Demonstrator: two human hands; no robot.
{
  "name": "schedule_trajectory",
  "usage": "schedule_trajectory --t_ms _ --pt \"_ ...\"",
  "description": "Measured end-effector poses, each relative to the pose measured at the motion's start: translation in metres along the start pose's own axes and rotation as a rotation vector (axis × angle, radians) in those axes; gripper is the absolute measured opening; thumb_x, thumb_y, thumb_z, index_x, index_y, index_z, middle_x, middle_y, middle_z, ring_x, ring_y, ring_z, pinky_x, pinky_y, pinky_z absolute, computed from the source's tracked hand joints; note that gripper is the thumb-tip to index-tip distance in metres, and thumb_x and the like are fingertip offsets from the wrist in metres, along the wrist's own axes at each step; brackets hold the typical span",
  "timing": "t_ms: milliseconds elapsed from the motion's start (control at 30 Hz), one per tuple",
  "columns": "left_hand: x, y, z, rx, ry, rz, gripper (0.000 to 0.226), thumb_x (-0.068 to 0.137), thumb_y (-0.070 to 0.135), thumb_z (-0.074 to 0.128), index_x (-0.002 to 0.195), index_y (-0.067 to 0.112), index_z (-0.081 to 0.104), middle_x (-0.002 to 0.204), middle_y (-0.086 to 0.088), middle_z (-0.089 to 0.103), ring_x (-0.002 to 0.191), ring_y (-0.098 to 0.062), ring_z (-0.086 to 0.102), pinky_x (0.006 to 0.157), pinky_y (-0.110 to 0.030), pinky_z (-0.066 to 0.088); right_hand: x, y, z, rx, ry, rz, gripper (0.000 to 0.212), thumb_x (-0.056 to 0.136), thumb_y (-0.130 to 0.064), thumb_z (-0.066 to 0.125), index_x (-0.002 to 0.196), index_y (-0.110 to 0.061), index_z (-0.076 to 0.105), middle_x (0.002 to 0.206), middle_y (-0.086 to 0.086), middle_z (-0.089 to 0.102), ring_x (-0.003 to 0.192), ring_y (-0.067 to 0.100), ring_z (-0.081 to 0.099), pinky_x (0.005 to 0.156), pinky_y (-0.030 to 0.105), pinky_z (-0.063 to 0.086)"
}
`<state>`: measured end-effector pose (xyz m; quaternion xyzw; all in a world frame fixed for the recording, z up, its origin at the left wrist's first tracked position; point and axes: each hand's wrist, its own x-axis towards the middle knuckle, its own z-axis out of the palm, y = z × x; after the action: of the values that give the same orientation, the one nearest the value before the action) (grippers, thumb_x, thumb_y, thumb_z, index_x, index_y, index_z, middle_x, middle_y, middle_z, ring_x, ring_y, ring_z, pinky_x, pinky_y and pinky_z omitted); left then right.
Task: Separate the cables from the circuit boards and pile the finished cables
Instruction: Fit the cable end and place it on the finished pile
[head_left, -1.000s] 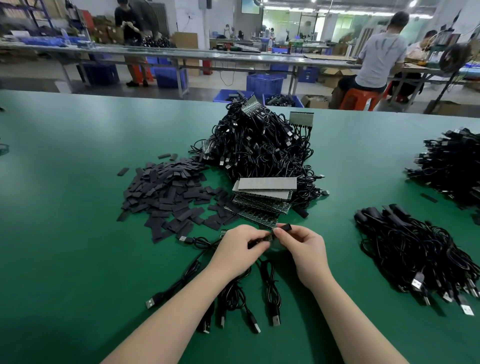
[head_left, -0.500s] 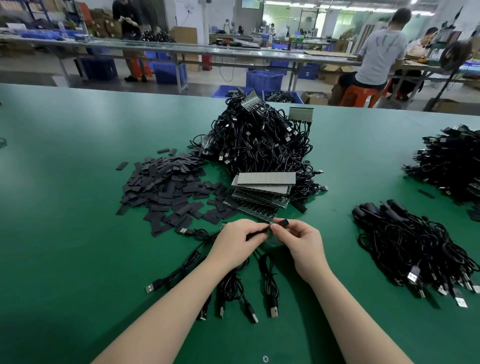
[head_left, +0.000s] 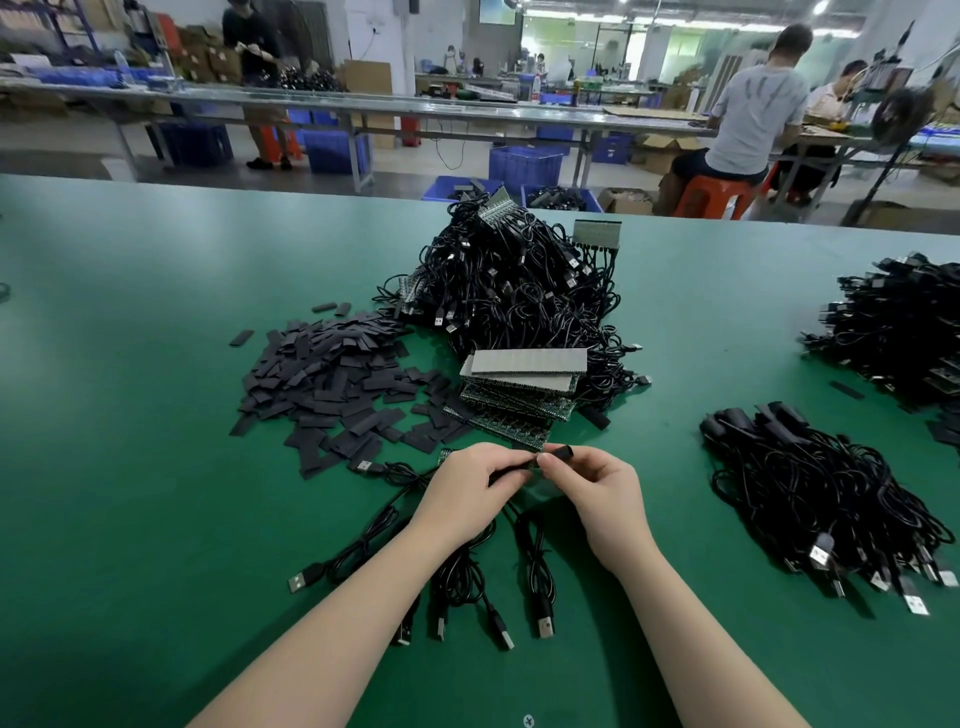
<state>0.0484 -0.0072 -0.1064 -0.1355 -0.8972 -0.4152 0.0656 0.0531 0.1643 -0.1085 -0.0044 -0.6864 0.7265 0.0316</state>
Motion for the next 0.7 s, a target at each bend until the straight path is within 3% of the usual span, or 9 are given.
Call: schedule_trajectory --t_ms 233,700 --pt "-0.0002 0.0002 -0.0003 0.018 -0.012 0.017 0.028 0.093 0.031 0.061 0.120 0.031 0.068 0.114 0.012 0.068 0.106 -0.002 0.058 0.092 -0.021 0.045 0.0001 0.0023 0.0019 -0.049 0.022 -0.021 0.007 0.081 -0.017 0.082 0.086 -0.020 0.079 0.082 0.000 0.077 0.074 0.007 0.068 0.071 0.018 0.054" --pt "-0.0010 0.0008 -0.0008 -0.033 -0.026 0.001 0.030 0.092 0.031 0.063 0.121 0.027 0.069 0.117 0.009 0.067 0.109 -0.004 0.058 0.097 -0.027 0.046 -0.0008 0.0015 0.0015 -0.094 0.014 -0.040 0.019 0.079 -0.021 0.084 0.084 -0.039 0.079 0.088 -0.006 0.078 0.084 0.008 0.071 0.080 0.023 0.055"
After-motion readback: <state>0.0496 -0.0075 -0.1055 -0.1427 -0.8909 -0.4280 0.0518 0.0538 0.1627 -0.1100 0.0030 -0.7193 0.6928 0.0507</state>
